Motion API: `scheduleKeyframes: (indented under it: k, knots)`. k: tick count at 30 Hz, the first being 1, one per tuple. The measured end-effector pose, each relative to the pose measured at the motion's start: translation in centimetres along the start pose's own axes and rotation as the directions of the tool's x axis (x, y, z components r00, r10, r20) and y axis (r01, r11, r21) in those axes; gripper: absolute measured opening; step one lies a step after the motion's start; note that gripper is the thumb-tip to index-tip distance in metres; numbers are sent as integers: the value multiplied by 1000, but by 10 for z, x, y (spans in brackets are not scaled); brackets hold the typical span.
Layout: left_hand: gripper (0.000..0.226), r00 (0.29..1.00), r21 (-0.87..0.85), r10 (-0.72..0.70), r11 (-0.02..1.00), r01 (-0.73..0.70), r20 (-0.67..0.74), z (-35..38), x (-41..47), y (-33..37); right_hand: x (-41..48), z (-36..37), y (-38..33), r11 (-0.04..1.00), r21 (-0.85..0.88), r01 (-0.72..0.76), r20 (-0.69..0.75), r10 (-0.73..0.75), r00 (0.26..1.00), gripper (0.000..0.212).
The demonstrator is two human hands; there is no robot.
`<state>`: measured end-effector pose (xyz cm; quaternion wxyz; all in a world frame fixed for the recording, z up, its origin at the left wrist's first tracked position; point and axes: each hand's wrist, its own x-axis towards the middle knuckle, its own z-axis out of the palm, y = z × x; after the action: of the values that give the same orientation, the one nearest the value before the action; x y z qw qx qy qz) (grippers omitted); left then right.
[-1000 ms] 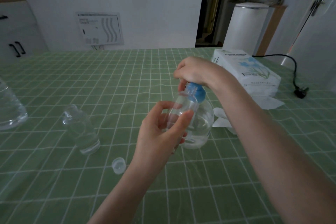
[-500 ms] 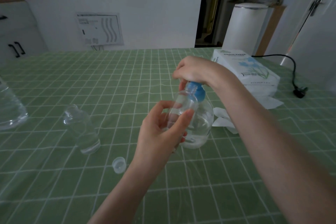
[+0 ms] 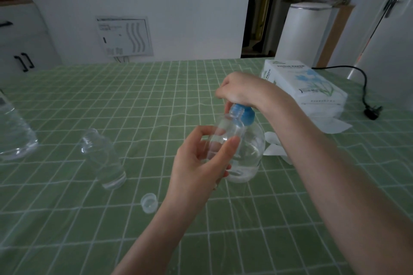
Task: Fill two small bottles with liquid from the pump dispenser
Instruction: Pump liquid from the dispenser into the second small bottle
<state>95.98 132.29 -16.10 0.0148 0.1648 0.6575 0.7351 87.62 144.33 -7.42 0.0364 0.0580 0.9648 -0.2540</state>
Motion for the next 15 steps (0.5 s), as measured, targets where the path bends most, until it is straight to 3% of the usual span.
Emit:
scheduleKeyframes:
  k: [9, 15]
  knots:
    - [25, 1000, -5, 7, 1000, -7, -5, 0, 2, 0, 2, -4, -3, 1000, -25, 11, 12, -10, 1000, 34]
    - [31, 1000, 5, 2, 1000, -2, 9, 0, -2, -1, 0, 2, 2, 1000, 15, 1, 38, -2, 999, 37]
